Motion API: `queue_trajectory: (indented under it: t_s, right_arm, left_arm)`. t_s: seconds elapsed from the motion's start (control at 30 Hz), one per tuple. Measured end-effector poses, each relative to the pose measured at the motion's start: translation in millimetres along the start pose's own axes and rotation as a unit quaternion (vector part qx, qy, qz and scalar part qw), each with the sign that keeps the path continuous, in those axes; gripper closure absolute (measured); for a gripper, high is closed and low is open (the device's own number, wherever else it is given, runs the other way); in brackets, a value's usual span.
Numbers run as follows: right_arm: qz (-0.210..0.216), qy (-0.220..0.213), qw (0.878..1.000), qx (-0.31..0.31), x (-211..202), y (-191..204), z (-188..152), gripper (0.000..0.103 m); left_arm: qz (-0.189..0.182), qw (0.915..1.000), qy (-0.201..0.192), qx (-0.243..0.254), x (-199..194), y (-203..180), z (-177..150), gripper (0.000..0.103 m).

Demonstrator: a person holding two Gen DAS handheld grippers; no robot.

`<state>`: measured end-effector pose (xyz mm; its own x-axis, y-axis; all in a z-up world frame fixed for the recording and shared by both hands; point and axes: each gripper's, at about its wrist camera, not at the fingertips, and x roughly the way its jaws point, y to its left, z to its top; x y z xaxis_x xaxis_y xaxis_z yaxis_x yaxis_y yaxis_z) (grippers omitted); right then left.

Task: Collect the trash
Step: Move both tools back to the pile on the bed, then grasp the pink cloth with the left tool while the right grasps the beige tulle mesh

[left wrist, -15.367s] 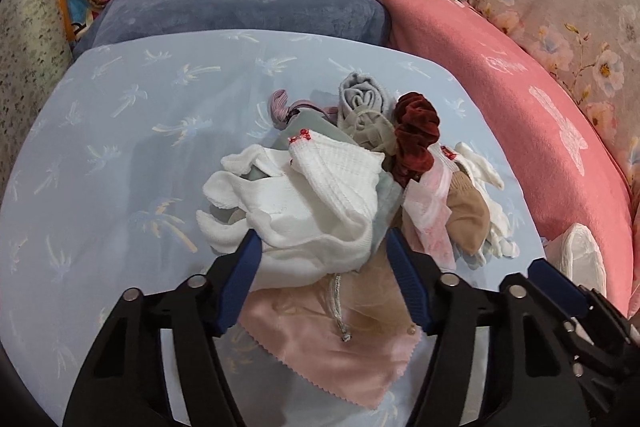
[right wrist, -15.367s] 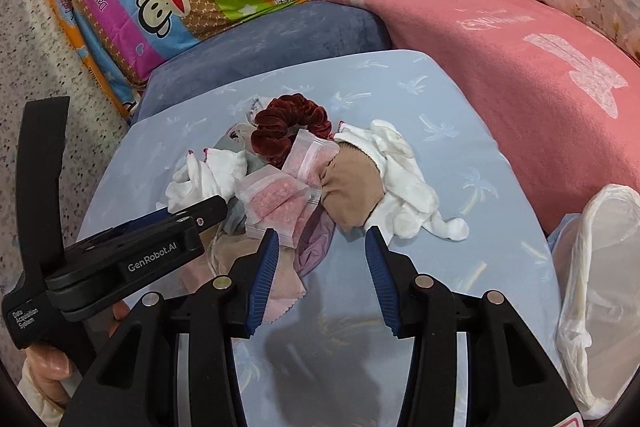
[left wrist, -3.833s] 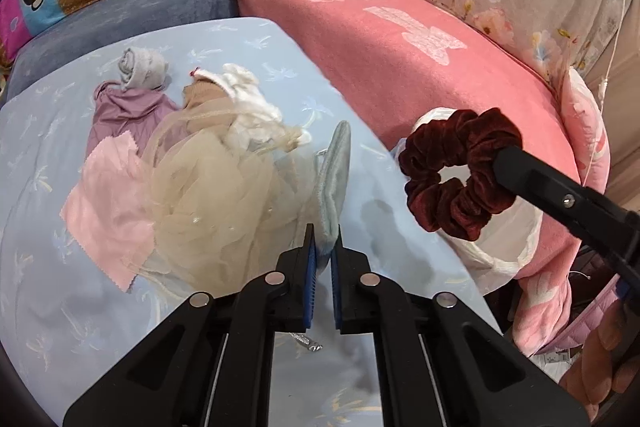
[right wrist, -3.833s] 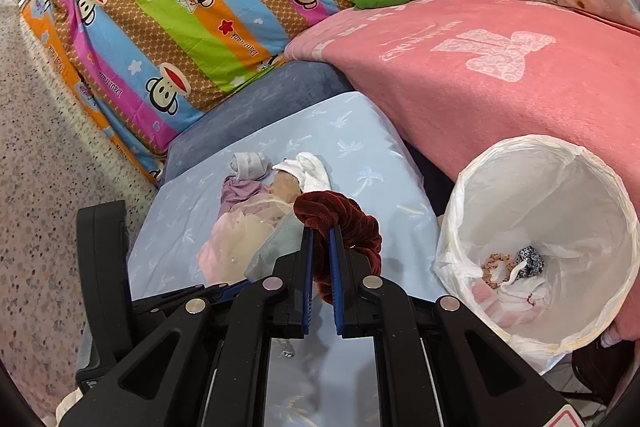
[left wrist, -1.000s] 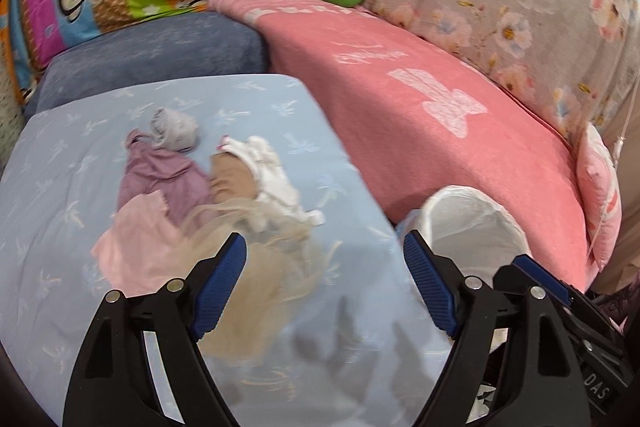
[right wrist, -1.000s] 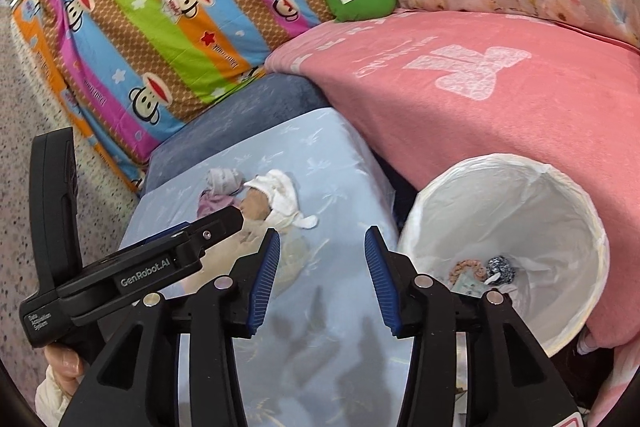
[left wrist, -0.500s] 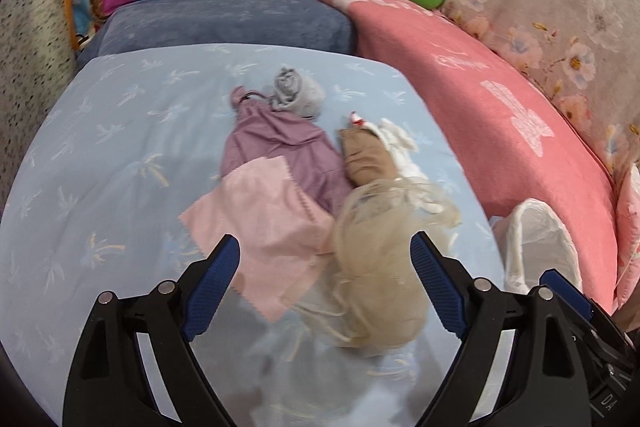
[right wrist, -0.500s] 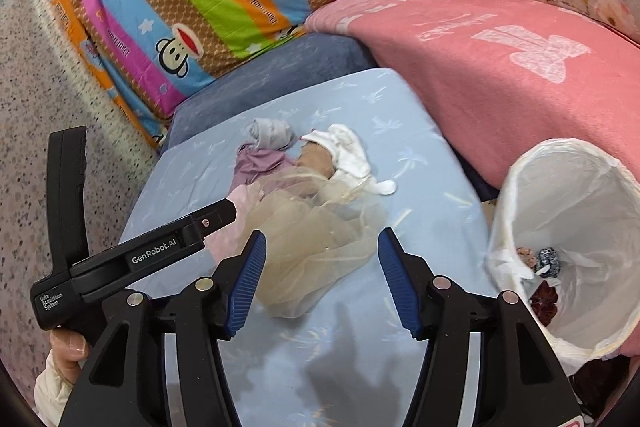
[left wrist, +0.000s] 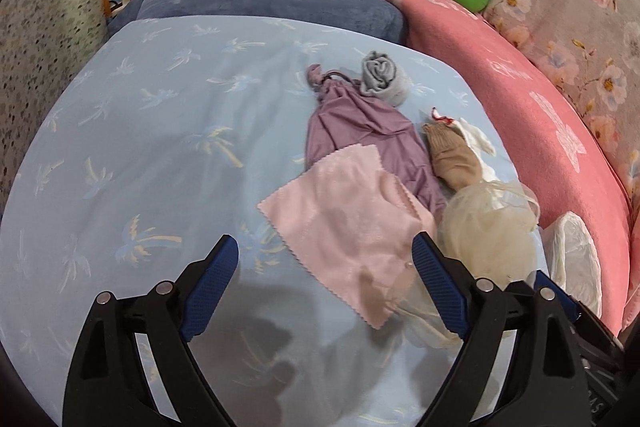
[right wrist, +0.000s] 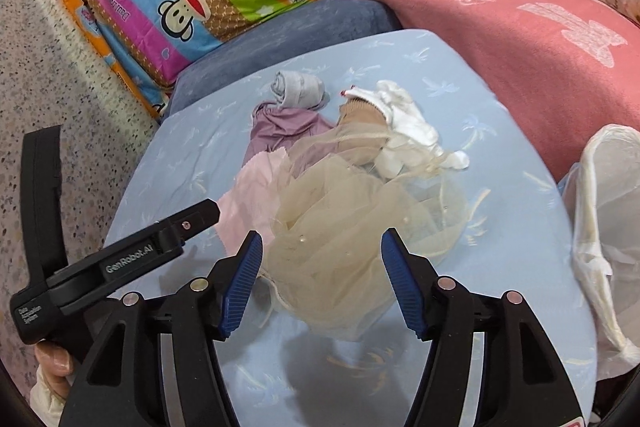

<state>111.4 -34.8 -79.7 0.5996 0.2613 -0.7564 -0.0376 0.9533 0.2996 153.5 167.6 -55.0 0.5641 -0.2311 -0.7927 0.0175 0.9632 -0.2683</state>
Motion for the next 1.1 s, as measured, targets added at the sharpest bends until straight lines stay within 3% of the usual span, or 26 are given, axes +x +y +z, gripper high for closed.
queue_trajectory:
  t_s: [0.37, 0.53, 0.7, 0.97, 1.1]
  right_arm:
    - [-0.020, 0.021, 0.999, 0.019, 32.5, -8.6, -4.8, 0.046]
    - [-0.019, 0.032, 0.999, 0.034, 36.0, -21.8, -3.8, 0.082]
    - [-0.015, 0.032, 0.998, 0.044, 31.9, -29.7, -4.6, 0.092]
    - [-0.006, 0.020, 0.999, 0.046, 17.2, -33.4, -3.3, 0.093]
    - [0.000, 0.013, 0.999, 0.046, 8.5, -32.9, -3.3, 0.094]
  left_arm:
    - [-0.009, 0.9998, 0.018, 0.009, 19.1, -3.7, 2.9, 0.017]
    - [-0.016, 0.9992, 0.030, 0.020, 33.6, -16.2, 3.9, 0.017]
    - [-0.018, 0.9984, 0.042, 0.034, 47.6, -27.7, 1.2, 0.018]
    - [0.002, 0.9970, 0.038, 0.067, 43.5, -33.8, -14.6, 0.054]
    - [0.000, 0.9971, 0.043, 0.063, 40.0, -28.0, -17.6, 0.095]
